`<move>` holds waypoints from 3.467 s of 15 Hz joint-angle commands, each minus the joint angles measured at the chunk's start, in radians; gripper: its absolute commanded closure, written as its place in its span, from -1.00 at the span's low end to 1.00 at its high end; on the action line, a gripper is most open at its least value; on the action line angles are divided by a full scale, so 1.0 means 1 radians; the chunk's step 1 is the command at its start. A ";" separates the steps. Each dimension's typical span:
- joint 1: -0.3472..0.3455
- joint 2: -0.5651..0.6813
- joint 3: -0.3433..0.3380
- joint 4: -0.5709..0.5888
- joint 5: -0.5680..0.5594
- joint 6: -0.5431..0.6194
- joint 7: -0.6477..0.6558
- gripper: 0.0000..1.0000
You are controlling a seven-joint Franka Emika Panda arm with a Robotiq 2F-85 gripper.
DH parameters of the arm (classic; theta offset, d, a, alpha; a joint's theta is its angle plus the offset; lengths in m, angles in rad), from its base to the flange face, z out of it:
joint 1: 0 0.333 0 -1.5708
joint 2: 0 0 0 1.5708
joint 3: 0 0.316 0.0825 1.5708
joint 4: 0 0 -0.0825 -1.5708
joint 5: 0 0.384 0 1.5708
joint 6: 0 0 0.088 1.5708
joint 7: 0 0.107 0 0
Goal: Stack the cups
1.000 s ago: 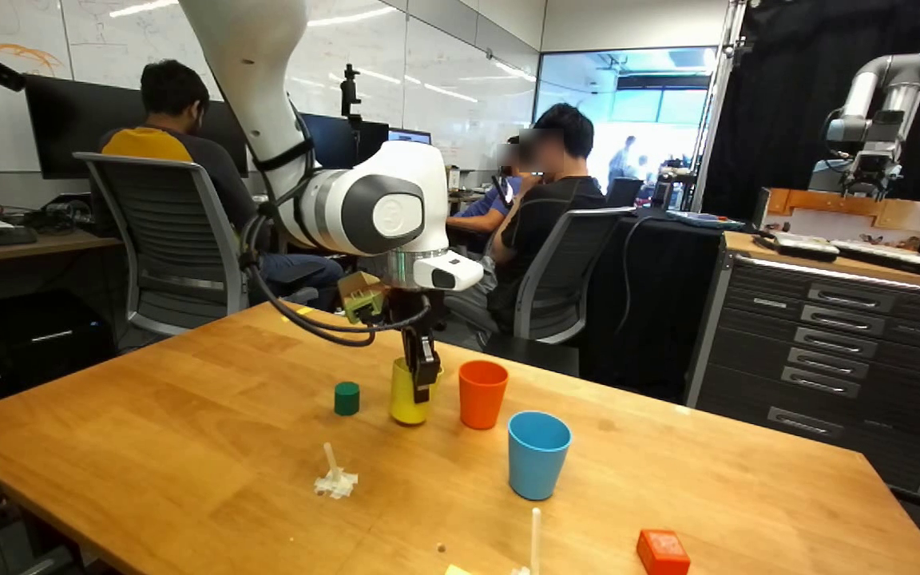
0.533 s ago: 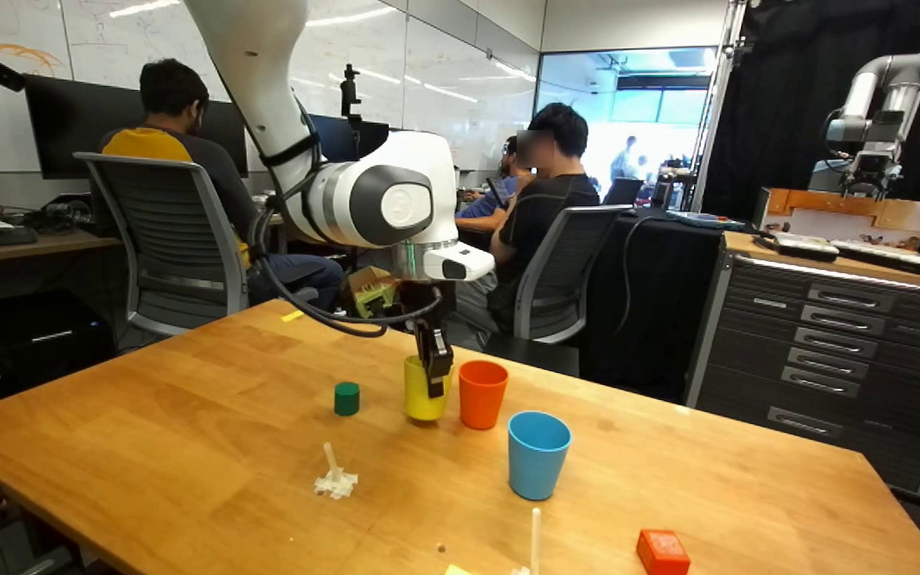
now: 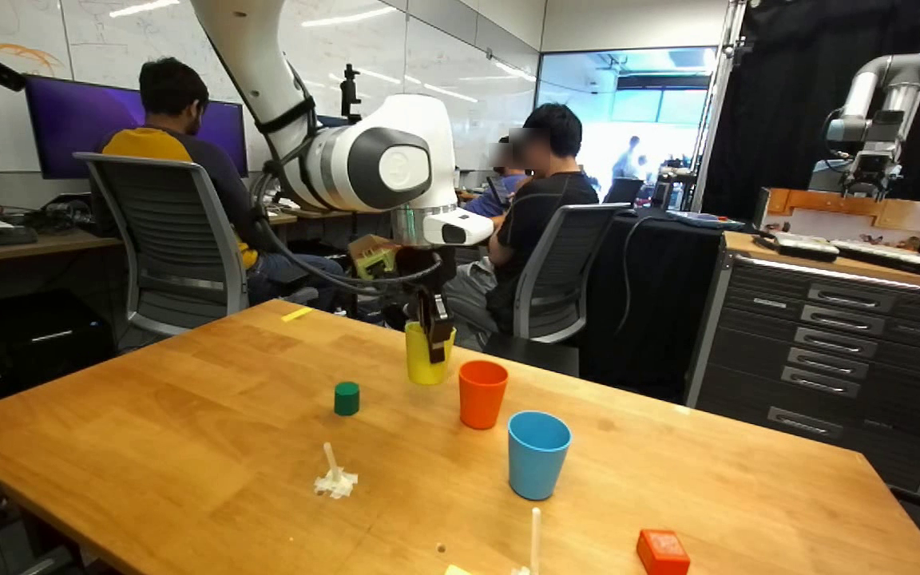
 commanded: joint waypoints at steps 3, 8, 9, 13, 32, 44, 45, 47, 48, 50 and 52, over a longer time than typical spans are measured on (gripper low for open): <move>-0.002 -0.120 0.025 -0.042 0.053 -0.029 -0.027 0.89; -0.020 -0.204 0.023 -0.049 0.075 -0.017 -0.016 0.89; -0.022 -0.221 0.019 -0.056 0.076 -0.009 -0.012 0.89; -0.039 -0.246 0.002 -0.052 0.071 -0.010 0.004 0.89; -0.122 -0.075 -0.032 0.031 0.080 0.028 -0.001 0.90; -0.131 0.060 -0.015 0.180 0.115 -0.012 -0.011 0.90; -0.129 0.067 -0.014 0.186 0.117 -0.012 -0.011 0.90; -0.126 0.077 -0.009 0.198 0.121 -0.014 -0.014 0.90; -0.123 0.078 -0.007 0.200 0.123 -0.011 -0.016 0.90; -0.117 0.082 -0.003 0.207 0.121 -0.009 -0.018 0.90; -0.111 0.084 0.000 0.211 0.121 -0.010 -0.015 0.90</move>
